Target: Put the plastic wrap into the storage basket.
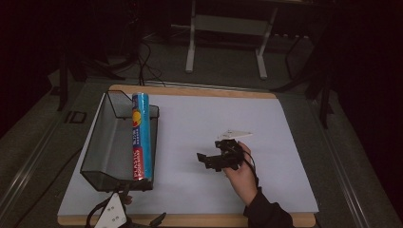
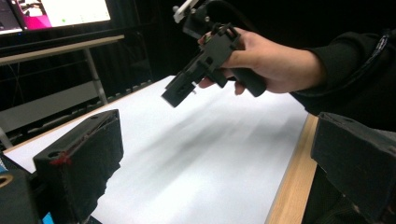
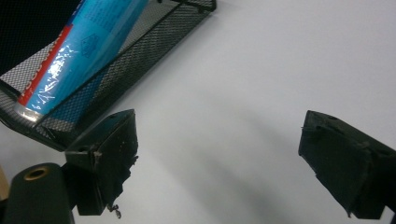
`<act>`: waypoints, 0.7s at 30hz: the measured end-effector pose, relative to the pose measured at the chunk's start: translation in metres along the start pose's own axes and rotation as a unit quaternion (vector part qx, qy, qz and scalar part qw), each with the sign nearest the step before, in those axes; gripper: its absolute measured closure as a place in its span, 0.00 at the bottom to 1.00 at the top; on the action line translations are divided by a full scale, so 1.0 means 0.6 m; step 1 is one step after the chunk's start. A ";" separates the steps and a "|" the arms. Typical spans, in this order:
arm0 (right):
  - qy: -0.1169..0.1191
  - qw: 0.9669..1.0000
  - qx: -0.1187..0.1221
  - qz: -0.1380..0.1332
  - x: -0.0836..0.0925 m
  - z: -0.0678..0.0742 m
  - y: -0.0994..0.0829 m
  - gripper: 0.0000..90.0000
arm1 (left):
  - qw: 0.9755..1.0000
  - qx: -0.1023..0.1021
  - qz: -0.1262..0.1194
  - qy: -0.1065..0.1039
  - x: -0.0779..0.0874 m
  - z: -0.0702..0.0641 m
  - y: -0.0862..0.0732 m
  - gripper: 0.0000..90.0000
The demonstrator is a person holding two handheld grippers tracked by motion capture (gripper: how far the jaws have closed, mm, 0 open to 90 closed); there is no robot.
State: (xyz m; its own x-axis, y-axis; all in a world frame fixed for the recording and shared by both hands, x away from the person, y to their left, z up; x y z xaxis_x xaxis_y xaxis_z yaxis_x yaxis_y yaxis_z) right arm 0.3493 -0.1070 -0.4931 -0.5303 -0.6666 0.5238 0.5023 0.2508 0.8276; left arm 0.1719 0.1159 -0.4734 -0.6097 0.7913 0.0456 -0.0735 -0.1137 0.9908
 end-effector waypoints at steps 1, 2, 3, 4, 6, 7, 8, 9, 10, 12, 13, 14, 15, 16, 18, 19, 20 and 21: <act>-0.004 1.000 0.000 0.000 0.006 -0.003 -0.003 0.13 | 1.000 0.000 -0.001 0.000 0.000 0.000 0.000 0.04; -0.004 1.000 0.000 -0.001 0.010 -0.005 -0.004 0.13 | 1.000 0.000 -0.001 0.000 0.000 0.000 0.000 0.04; -0.003 1.000 -0.003 -0.004 0.015 -0.007 -0.006 0.13 | 1.000 -0.001 0.000 0.000 0.000 0.000 0.000 0.04; -0.006 1.000 -0.003 -0.004 0.020 -0.009 -0.009 0.13 | 1.000 -0.001 0.001 0.000 0.000 0.000 0.000 0.04; -0.008 1.000 -0.002 -0.002 0.024 -0.011 -0.012 0.14 | 1.000 -0.001 0.001 0.000 0.000 0.000 0.000 0.04; -0.010 1.000 0.001 -0.002 0.029 -0.012 -0.014 0.14 | 1.000 -0.001 0.001 0.000 -0.001 0.000 0.000 0.04; -0.011 1.000 0.001 -0.006 0.040 -0.015 -0.017 0.14 | 1.000 -0.002 0.001 0.000 -0.001 -0.001 0.000 0.04; -0.010 1.000 0.000 -0.013 0.044 -0.016 -0.017 0.14 | 1.000 -0.002 0.001 0.000 -0.001 -0.001 0.000 0.04; -0.010 1.000 0.000 -0.013 0.044 -0.016 -0.017 0.14 | 1.000 -0.002 0.002 0.000 -0.001 -0.001 -0.001 0.04; -0.009 1.000 -0.002 -0.019 0.050 -0.016 -0.017 0.14 | 1.000 -0.002 0.002 0.000 -0.001 -0.001 -0.001 0.04; -0.013 1.000 0.001 -0.018 0.056 -0.018 -0.019 0.14 | 1.000 -0.003 0.002 0.000 -0.001 -0.001 -0.001 0.04; -0.013 1.000 -0.001 -0.018 0.065 -0.021 -0.023 0.14 | 1.000 -0.002 0.003 0.001 -0.001 -0.001 -0.001 0.04; -0.013 1.000 -0.004 -0.017 0.069 -0.022 -0.025 0.14 | 1.000 -0.002 0.003 0.001 -0.001 -0.001 -0.001 0.04; -0.011 1.000 -0.004 -0.017 0.080 -0.024 -0.031 0.14 | 1.000 -0.002 0.002 0.001 -0.001 -0.001 -0.001 0.04; -0.011 1.000 -0.004 -0.017 0.080 -0.024 -0.031 0.14 | 1.000 -0.002 0.003 0.001 -0.001 -0.001 -0.001 0.04; -0.013 1.000 -0.003 -0.016 0.085 -0.026 -0.034 0.14 | 1.000 -0.003 0.003 0.001 -0.002 -0.001 -0.001 0.04; -0.015 1.000 -0.003 -0.018 0.095 -0.030 -0.040 0.14 | 1.000 -0.003 0.004 0.001 -0.002 -0.001 -0.001 0.04; -0.018 1.000 -0.005 -0.022 0.104 -0.034 -0.045 0.14 | 1.000 -0.003 0.004 0.000 -0.002 -0.001 -0.001 0.04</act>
State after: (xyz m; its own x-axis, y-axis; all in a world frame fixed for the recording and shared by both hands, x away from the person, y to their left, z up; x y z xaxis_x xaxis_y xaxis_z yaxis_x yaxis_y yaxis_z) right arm 0.3166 -0.1698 -0.4868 -0.5758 -0.6514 0.4941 0.4841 0.2153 0.8481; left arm 0.1720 0.1146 -0.4744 -0.6103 0.7904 0.0530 -0.0739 -0.1234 0.9896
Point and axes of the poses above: each handheld gripper's, and its own axes: x roughly backward along the jaws, y roughly out of its top, z roughly to its left, the point moved 6 cm from there along -x, roughly forward along the jaws, and after that the axes turned 6 degrees about -z, right-handed, at the moved point
